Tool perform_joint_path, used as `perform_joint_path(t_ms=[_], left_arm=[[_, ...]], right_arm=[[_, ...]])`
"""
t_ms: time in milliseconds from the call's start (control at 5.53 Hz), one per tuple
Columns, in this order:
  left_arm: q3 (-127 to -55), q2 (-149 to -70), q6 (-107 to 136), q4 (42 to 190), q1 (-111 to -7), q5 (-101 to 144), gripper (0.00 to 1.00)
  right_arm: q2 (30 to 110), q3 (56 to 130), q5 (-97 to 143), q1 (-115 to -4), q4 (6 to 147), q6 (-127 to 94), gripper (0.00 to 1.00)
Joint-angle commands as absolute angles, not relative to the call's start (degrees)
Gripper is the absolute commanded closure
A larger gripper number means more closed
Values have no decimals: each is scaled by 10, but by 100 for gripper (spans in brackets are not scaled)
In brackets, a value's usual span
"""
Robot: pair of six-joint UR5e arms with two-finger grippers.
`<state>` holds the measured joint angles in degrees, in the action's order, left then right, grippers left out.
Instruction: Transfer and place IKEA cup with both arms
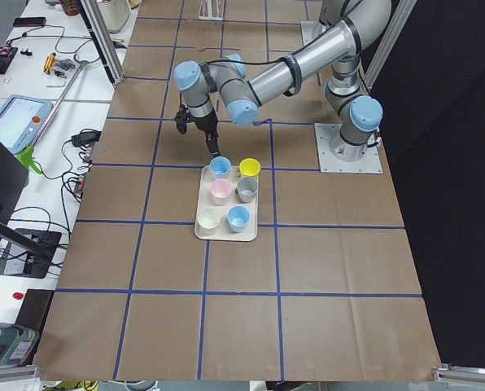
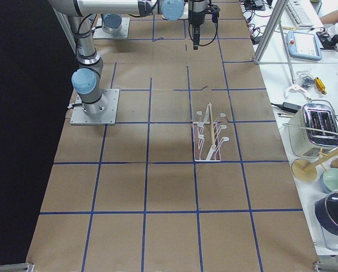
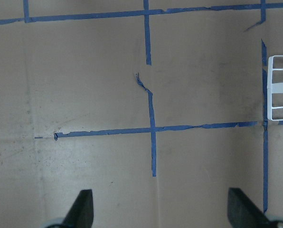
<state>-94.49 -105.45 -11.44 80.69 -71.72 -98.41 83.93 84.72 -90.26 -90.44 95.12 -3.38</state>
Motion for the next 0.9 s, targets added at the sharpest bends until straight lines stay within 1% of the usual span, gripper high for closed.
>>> perform_joint_path(t_ms=[0,181,543,723], left_arm=[[-901,-999,-85,895,-786,-949,2],[-899,-959,-41,898,-836,-938,2],[-889,-936,-31,895,-912,-903,2],[-861,-937,1,899,-927,-883,2]], right_arm=[[840,847,-903,-904,954,-34,0],[840,847,-902,-904,953,-34,0],[839,848,-902,-904,951,-33,0],[840,846,-901,-904,950,-33,0]])
